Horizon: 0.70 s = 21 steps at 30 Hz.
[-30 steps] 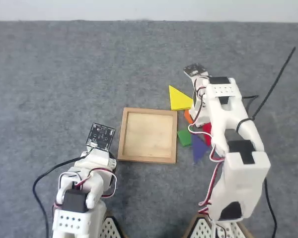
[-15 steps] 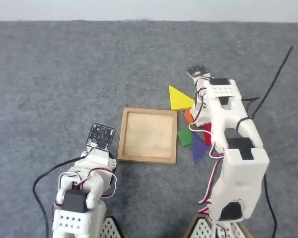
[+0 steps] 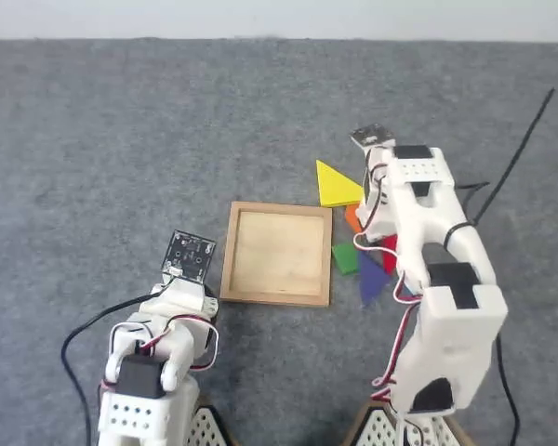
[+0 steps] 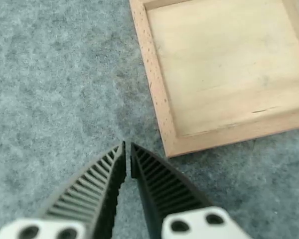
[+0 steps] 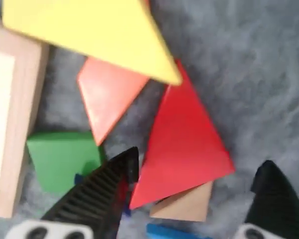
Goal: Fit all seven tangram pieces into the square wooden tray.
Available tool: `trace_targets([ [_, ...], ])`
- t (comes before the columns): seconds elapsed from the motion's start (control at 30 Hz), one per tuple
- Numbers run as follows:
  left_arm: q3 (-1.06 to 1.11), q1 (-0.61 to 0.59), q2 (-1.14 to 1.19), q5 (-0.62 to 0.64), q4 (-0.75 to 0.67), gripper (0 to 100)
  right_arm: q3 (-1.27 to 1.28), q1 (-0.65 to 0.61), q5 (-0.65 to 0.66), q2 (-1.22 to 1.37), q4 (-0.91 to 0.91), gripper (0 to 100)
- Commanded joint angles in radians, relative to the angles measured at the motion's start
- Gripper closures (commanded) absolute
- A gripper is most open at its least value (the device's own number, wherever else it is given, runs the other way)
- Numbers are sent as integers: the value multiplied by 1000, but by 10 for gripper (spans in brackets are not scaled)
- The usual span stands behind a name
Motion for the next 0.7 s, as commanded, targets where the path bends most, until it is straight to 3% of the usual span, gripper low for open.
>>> trace_targets([
  [0.0,-10,-5,-15,-3,3,981,72,1,-20,-76,-79,686],
  [0.47,-10,-5,-15,-3,3,981,43,10,-12,21,-104,714],
  [0.67,-10,-5,-15,-3,3,981,40,10,-15,13,-105,808],
])
